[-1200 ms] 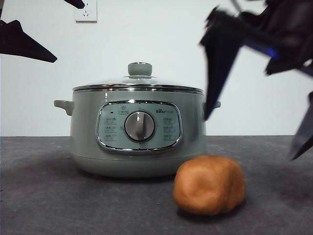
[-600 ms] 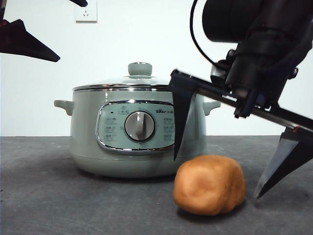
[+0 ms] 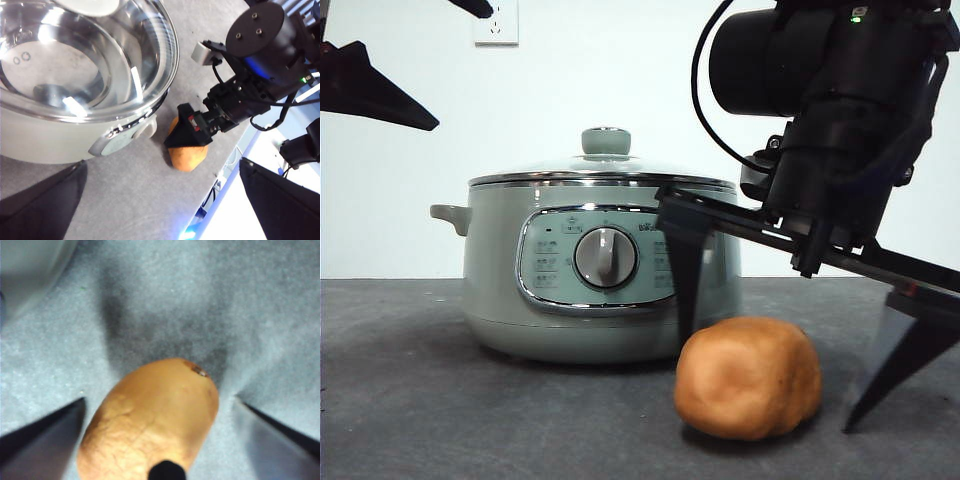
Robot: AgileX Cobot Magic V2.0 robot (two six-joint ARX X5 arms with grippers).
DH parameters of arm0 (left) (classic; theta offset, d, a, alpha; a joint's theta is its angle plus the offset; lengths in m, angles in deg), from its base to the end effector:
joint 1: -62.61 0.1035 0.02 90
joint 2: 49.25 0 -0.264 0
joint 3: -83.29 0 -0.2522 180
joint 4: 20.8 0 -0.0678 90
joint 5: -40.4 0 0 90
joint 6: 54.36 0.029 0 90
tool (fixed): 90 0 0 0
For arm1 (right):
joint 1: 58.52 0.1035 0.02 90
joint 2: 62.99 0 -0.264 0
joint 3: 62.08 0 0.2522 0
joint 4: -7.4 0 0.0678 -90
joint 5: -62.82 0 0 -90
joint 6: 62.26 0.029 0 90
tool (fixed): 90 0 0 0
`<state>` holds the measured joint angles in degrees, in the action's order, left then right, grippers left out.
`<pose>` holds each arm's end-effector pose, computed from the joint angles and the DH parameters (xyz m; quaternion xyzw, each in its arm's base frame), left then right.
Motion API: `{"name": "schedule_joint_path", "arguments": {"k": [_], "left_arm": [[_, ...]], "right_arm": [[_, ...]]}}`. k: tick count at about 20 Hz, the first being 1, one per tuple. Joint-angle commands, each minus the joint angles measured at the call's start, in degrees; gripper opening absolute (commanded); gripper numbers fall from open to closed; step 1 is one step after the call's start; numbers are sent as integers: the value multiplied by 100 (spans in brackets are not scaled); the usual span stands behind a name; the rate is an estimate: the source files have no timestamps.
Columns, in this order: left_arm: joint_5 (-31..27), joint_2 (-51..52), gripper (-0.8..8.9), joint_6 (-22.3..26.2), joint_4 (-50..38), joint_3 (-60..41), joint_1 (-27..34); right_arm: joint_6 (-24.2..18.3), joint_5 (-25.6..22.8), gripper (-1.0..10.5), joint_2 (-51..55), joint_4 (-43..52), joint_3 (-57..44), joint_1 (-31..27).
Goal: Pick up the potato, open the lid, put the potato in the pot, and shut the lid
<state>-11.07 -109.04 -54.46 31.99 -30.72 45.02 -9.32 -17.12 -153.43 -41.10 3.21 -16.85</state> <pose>0.1853 -0.0777 0.2931 -0.0726 0.3893 -0.4317 0.8105 0.2039 0.1882 0.1679 0.1749 0.6719 0.0555 0.7175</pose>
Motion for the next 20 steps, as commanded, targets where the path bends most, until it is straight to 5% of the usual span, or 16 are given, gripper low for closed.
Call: {"name": "schedule_joint_path", "arguments": {"k": [1, 6, 14, 20], "left_arm": [[17, -15, 821, 205, 42, 9, -15], [-151, -15, 821, 208, 9, 15, -15], [-859, -258, 821, 205, 90, 756, -39], [-1554, -1346, 821, 251, 498, 2166, -431]], "right_arm": [[-57, 46, -8, -90, 70, -33, 33], [-625, 164, -8, -68, -737, 601, 35], [-2614, -131, -2, -63, -3368, 2813, 39], [-4273, -570, -2, 520, -4221, 3220, 37]]}}
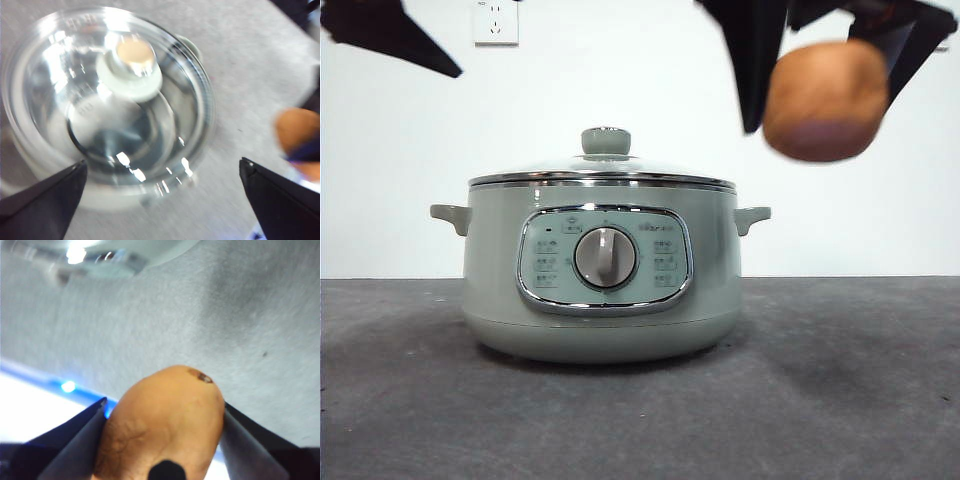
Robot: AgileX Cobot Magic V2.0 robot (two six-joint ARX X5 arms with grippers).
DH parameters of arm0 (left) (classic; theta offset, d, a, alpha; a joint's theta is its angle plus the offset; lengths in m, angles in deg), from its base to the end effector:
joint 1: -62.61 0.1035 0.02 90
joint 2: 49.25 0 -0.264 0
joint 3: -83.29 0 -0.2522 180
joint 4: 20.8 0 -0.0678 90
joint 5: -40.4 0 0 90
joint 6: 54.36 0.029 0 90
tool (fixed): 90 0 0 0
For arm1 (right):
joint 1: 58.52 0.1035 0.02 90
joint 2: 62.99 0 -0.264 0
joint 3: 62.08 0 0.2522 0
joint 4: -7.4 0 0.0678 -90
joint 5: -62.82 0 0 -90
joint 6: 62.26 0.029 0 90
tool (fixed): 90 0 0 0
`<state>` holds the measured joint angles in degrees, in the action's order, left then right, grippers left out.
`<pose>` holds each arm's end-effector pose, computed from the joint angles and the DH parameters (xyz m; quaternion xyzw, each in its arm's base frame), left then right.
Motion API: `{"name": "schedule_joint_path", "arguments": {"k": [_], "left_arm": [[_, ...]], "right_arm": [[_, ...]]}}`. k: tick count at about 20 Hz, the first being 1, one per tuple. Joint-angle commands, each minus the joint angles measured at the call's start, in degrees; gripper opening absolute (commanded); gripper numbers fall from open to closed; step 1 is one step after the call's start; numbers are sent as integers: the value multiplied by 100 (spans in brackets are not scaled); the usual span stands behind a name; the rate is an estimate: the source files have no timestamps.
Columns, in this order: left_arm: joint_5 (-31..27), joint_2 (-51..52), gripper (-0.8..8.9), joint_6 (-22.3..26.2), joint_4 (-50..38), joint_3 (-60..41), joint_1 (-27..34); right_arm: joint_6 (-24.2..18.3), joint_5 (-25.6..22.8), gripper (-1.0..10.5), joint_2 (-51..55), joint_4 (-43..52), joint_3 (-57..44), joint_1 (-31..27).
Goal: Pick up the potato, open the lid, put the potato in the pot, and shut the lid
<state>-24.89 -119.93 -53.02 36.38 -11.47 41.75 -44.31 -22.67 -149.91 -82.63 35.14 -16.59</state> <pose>0.2256 -0.0989 0.3523 -0.0022 0.3590 -0.3650 0.8590 0.2002 0.1829 0.3171 -0.0931 0.6469 0.2042 0.7288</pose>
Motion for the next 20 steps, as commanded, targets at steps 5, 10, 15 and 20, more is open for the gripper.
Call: {"name": "schedule_joint_path", "arguments": {"k": [5, 10, 15, 20], "left_arm": [[-1165, -1462, 821, 387, 483, 1394, -570], [-1561, -2470, 821, 535, 380, 2179, -887], [-1742, -2903, 821, 525, -44, 2240, -1036], [-1853, -3051, 806, 326, -144, 2240, -1113]], "right_arm": [[-1005, -11, -2, 765, -179, 26, 11], [-1003, -11, -2, 1231, -236, 26, 11], [-1003, -13, -2, 1438, -247, 26, 11], [-1003, -50, -2, 1443, -247, 20, 11]]}}
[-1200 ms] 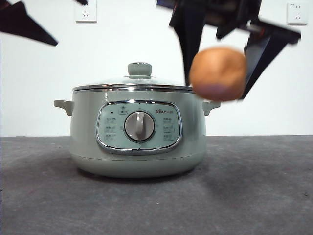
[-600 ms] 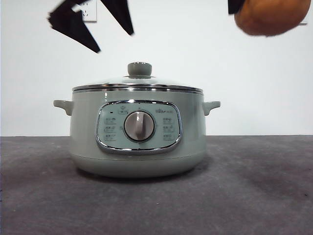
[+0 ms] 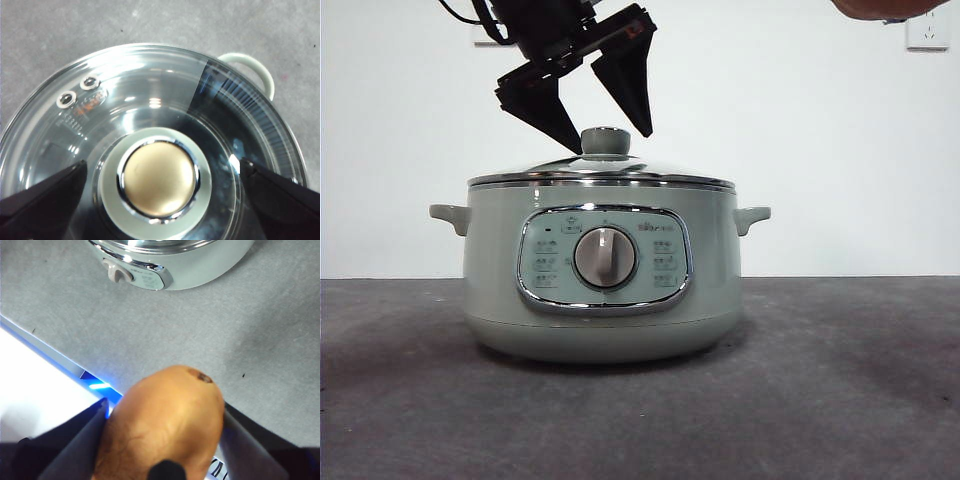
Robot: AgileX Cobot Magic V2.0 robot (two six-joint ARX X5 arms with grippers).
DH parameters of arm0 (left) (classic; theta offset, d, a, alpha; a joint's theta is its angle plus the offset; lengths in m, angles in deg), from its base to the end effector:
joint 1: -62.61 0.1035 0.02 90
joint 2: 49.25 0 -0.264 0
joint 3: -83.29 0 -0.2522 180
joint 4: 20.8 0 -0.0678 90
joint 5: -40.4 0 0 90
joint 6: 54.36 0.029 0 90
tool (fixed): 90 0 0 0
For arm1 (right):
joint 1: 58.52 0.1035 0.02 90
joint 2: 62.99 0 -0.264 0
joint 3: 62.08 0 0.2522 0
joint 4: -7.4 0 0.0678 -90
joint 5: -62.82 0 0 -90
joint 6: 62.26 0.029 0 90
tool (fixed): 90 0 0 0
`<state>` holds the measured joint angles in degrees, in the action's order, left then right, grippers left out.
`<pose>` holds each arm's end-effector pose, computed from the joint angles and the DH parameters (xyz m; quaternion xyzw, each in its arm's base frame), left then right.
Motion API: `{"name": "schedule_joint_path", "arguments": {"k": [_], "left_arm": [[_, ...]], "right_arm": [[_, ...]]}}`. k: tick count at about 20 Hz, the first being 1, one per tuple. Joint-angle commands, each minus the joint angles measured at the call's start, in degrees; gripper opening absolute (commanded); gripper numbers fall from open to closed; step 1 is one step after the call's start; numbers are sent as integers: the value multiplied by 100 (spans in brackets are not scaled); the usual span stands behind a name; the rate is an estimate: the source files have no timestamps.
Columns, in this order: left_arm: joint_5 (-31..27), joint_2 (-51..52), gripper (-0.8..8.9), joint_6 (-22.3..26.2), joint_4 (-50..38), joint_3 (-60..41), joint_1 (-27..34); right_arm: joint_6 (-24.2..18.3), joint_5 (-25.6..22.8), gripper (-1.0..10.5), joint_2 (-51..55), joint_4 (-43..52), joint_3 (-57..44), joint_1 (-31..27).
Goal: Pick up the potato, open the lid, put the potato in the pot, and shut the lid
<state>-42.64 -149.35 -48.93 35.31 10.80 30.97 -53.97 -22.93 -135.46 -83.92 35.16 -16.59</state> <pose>0.3218 -0.2024 0.3234 0.1287 0.3881 -0.3199 0.8547 0.1533 0.1406 0.3722 -0.1211 0.5416 0.2895 0.7799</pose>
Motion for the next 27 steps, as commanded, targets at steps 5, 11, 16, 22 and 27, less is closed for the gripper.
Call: {"name": "schedule_joint_path", "arguments": {"k": [5, 11, 16, 22, 27], "left_arm": [[-247, -129, 391, -92, 44, 11, -46], [-251, -129, -7, -94, -92, 11, -44], [-249, -127, -13, -92, -76, 13, -44], [-247, 61, -13, -90, 188, 348, -44], [-254, 142, -13, -68, 1032, 1467, 90]], "right_arm": [[-44, -26, -2, -2, -116, 17, 11], [-63, -26, -2, -2, -116, 17, 11], [-52, -31, -2, -2, -98, 17, 11], [146, -426, -3, -17, 256, 20, 2], [212, -450, -2, -273, 841, 26, 0]]}}
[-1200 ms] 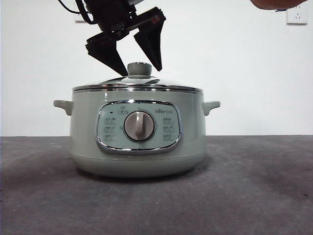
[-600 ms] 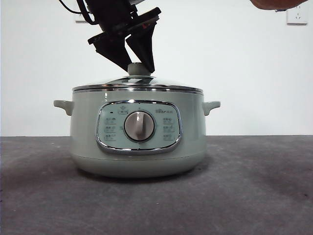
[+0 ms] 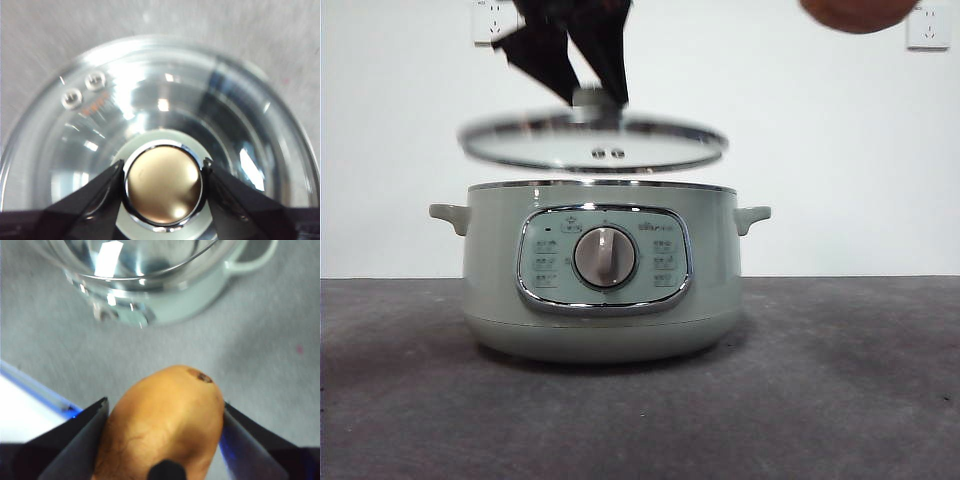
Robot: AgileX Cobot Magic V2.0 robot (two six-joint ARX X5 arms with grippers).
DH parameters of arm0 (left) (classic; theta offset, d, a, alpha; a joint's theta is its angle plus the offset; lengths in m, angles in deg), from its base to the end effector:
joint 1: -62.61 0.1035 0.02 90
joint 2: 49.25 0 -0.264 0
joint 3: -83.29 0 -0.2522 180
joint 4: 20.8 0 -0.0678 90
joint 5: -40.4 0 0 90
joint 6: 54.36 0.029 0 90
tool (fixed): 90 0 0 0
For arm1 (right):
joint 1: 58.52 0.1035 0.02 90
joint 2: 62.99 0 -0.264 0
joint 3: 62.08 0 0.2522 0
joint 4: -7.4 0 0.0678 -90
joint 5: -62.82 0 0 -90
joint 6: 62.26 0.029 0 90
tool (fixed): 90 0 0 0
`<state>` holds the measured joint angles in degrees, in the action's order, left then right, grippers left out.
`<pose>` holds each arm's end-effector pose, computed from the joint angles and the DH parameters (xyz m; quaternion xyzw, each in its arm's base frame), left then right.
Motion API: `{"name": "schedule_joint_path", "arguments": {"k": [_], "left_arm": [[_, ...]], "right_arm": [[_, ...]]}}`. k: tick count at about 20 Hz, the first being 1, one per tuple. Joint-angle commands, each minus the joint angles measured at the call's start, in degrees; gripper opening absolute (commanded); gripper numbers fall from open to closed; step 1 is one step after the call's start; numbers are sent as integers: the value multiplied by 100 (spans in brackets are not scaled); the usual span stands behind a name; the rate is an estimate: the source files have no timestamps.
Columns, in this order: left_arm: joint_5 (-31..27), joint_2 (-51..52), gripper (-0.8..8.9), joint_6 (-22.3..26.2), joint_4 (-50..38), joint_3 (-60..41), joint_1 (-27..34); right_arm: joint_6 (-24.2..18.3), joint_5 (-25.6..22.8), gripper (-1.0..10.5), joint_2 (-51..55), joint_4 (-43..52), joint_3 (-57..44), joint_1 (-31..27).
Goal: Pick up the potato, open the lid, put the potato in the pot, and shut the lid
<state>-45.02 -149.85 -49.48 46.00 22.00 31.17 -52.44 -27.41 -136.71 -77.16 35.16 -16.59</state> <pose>0.3163 -0.1961 0.3687 0.1325 0.3886 -0.2985 0.8616 0.1668 0.1497 0.3729 -0.1131 0.4984 0.2649 0.8177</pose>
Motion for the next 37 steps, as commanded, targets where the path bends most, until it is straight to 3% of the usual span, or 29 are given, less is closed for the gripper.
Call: {"name": "schedule_joint_path", "arguments": {"k": [1, 7, 18, 25, 27, 29, 30, 32, 37], "left_arm": [[-15, 192, -13, -11, 109, 566, 129], [-13, 192, -12, 129, 785, 1471, 695], [-9, 208, -12, 162, 887, 1495, 2081], [-9, 208, -13, 240, 881, 1495, 2756], [15, 208, -13, 240, 887, 1495, 2894], [33, 208, -13, 240, 901, 1495, 2955], [33, 208, -13, 240, 903, 1495, 2970], [37, 208, -12, 240, 903, 1495, 2970], [376, 181, -12, 223, 909, 1491, 2968]], "right_arm": [[61, 44, -2, -254, 295, 26, 0], [50, 284, 1, -1224, 918, 234, 0], [-133, 326, 2, -3858, 887, 2927, -39], [-256, 323, 19, -4944, 946, 3285, -74], [-256, 321, 218, -5097, 946, 3285, -77], [-417, 321, 551, -5108, 986, 3283, -77], [-428, 321, 663, -5108, 1008, 3283, -77], [-428, 304, 734, -5108, 1023, 3283, -85], [-420, 306, 734, -5040, 658, 3370, -83]]}}
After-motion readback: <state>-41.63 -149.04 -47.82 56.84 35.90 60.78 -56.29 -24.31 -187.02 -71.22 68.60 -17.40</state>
